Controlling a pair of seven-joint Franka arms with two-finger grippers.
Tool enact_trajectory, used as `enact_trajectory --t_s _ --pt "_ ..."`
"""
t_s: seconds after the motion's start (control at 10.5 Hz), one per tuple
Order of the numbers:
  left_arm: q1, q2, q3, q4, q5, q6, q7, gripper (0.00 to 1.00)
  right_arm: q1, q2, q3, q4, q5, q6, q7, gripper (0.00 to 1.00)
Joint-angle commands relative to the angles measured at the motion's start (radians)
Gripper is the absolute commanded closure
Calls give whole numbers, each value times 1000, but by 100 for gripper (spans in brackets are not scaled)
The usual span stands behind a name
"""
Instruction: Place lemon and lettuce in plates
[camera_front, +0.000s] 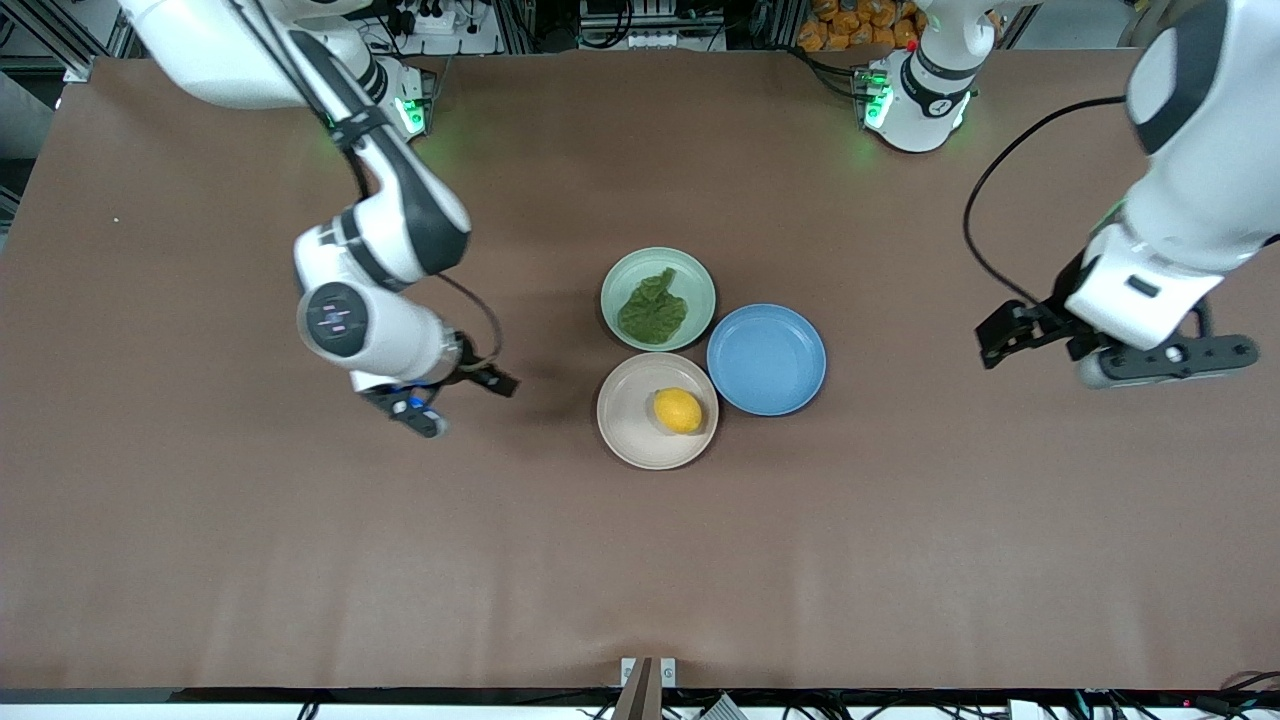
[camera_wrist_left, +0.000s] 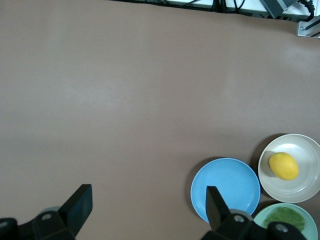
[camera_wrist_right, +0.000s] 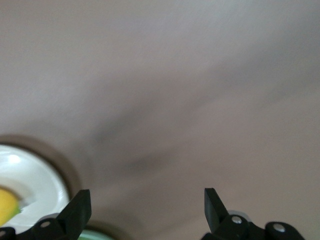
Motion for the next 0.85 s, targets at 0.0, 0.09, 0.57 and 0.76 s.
enact_trajectory --t_s 0.0,0.09,0.57,0.76 --pt "34 -62 3 -26 -38 -62 44 0 -77 -98 -73 -90 0 -22 -246 0" --pt "44 -74 3 -26 -38 -70 48 0 -81 -109 -112 -90 0 -39 -323 0" --pt "67 -114 21 -34 -41 -105 106 0 -133 -143 -237 -87 -2 -42 -612 0" --pt "48 -131 52 -31 -41 -148 127 0 -137 -175 -286 -84 -2 -53 -711 0"
